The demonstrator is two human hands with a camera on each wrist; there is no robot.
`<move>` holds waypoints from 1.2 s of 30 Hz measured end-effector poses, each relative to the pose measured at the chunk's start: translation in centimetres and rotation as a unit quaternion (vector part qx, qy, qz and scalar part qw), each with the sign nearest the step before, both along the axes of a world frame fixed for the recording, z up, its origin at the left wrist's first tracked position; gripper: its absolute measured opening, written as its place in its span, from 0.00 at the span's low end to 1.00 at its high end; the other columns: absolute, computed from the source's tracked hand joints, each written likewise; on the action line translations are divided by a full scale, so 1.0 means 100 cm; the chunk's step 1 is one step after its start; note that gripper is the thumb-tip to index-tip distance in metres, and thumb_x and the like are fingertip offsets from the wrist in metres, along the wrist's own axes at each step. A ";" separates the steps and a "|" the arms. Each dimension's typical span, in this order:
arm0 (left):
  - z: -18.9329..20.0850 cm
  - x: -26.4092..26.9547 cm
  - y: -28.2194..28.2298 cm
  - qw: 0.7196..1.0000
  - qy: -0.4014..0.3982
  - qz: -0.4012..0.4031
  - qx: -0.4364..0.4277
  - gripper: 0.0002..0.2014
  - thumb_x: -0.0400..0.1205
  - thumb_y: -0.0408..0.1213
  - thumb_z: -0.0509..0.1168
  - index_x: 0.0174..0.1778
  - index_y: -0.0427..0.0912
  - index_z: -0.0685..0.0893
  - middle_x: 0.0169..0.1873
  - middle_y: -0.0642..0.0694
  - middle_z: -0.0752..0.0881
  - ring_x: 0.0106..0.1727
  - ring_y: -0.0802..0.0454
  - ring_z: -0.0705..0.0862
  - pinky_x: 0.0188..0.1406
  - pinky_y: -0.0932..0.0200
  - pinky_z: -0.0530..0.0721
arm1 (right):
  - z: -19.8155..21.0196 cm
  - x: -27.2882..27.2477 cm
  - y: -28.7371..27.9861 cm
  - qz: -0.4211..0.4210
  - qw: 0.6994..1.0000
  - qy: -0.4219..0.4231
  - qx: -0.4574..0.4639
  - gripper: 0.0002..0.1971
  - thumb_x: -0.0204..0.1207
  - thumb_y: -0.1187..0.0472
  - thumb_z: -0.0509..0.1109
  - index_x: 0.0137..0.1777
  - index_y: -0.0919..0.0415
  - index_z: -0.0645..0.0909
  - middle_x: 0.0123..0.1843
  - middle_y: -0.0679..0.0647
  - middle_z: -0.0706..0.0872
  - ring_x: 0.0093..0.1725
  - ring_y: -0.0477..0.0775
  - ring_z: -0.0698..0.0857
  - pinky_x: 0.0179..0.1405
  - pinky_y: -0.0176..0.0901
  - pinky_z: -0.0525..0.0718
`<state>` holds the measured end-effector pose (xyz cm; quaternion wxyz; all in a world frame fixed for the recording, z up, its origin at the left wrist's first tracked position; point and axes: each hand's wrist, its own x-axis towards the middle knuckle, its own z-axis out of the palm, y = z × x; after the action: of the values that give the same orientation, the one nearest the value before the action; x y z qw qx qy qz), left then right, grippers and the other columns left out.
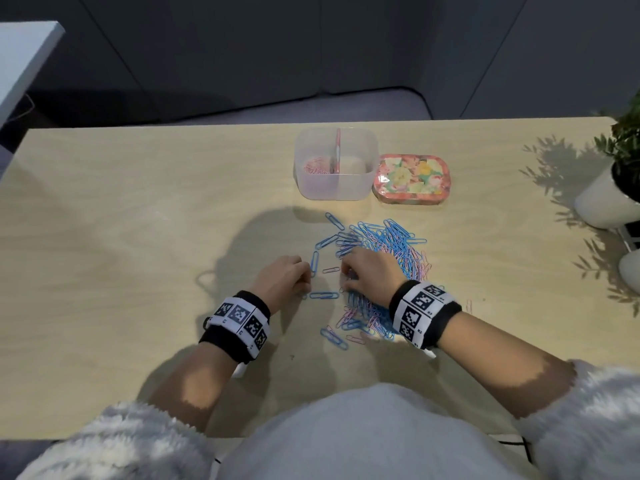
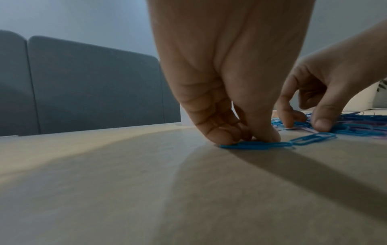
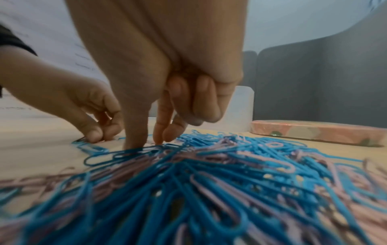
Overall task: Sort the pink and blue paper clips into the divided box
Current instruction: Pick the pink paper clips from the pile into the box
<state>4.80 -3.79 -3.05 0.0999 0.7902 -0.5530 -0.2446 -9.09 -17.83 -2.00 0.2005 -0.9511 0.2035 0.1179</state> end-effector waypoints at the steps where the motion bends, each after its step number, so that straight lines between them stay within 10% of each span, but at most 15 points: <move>1: 0.000 0.000 0.000 1.000 -0.010 0.003 0.012 0.06 0.78 0.34 0.64 0.45 0.36 0.83 0.49 0.38 0.82 0.53 0.41 0.78 0.48 0.51 0.75 | 0.000 0.000 0.002 0.004 1.000 0.005 -0.001 0.10 0.73 0.54 0.70 0.50 0.58 0.82 0.55 0.54 0.81 0.52 0.59 0.83 0.45 0.47 0.76; 12: 0.013 -0.009 -0.036 0.959 0.231 0.160 -0.018 0.08 0.80 0.26 0.54 0.50 0.41 0.74 0.34 0.44 0.82 0.42 0.45 0.81 0.48 0.49 0.79 | -0.002 -0.003 0.008 0.016 0.999 0.036 -0.004 0.07 0.76 0.63 0.64 0.52 0.60 0.79 0.57 0.56 0.82 0.56 0.62 0.84 0.49 0.52 0.79; 15: 0.010 -0.016 -0.050 0.988 0.129 0.086 0.027 0.09 0.79 0.27 0.56 0.53 0.34 0.77 0.47 0.38 0.83 0.52 0.43 0.79 0.53 0.52 0.73 | -0.002 -0.007 0.013 0.065 0.993 0.071 -0.072 0.11 0.79 0.67 0.59 0.60 0.64 0.73 0.60 0.60 0.79 0.54 0.65 0.85 0.41 0.51 0.75; 18: 0.002 -0.023 -0.053 0.998 0.051 0.030 0.016 0.09 0.80 0.30 0.58 0.53 0.31 0.78 0.54 0.31 0.81 0.56 0.36 0.79 0.57 0.46 0.74 | 0.003 -0.015 -0.001 -0.037 0.996 -0.019 0.076 0.05 0.78 0.64 0.62 0.51 0.61 0.77 0.49 0.59 0.85 0.49 0.62 0.84 0.46 0.48 0.77; 22: -0.003 -0.026 -0.054 0.999 0.032 0.024 0.018 0.09 0.78 0.32 0.63 0.50 0.30 0.79 0.54 0.32 0.79 0.55 0.36 0.79 0.55 0.48 0.73 | 0.006 -0.023 -0.039 -0.236 0.903 -0.148 0.327 0.07 0.78 0.70 0.65 0.53 0.64 0.81 0.32 0.50 0.79 0.29 0.45 0.77 0.30 0.34 0.75; 28: -0.001 -0.023 -0.052 0.997 0.049 0.053 0.016 0.06 0.80 0.32 0.61 0.46 0.32 0.79 0.52 0.32 0.82 0.54 0.37 0.80 0.53 0.50 0.73 | 0.020 -0.020 -0.068 -0.454 0.696 -0.148 0.536 0.13 0.78 0.68 0.52 0.34 0.61 0.73 0.29 0.53 0.70 0.21 0.48 0.72 0.17 0.34 0.70; 32: 0.008 -0.010 -0.054 0.975 0.158 0.152 -0.032 0.09 0.83 0.33 0.57 0.54 0.33 0.78 0.48 0.38 0.85 0.50 0.44 0.81 0.46 0.58 0.74 | 0.013 -0.006 -0.059 -0.357 0.845 -0.140 0.372 0.17 0.79 0.57 0.63 0.27 0.58 0.72 0.25 0.53 0.70 0.20 0.49 0.67 0.18 0.33 0.65; 36: 0.017 -0.004 -0.070 0.912 0.319 0.255 -0.033 0.11 0.84 0.27 0.50 0.48 0.39 0.77 0.31 0.47 0.77 0.31 0.55 0.74 0.21 0.76 0.72 | 0.001 0.003 -0.040 -0.171 0.980 -0.030 0.100 0.10 0.71 0.49 0.71 0.39 0.55 0.81 0.41 0.53 0.86 0.41 0.53 0.81 0.39 0.42 0.74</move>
<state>4.36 -10.81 -1.35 0.3553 0.7807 -0.2795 -0.4315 -8.74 -21.82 -1.90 0.3177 -0.8803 0.3447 0.0732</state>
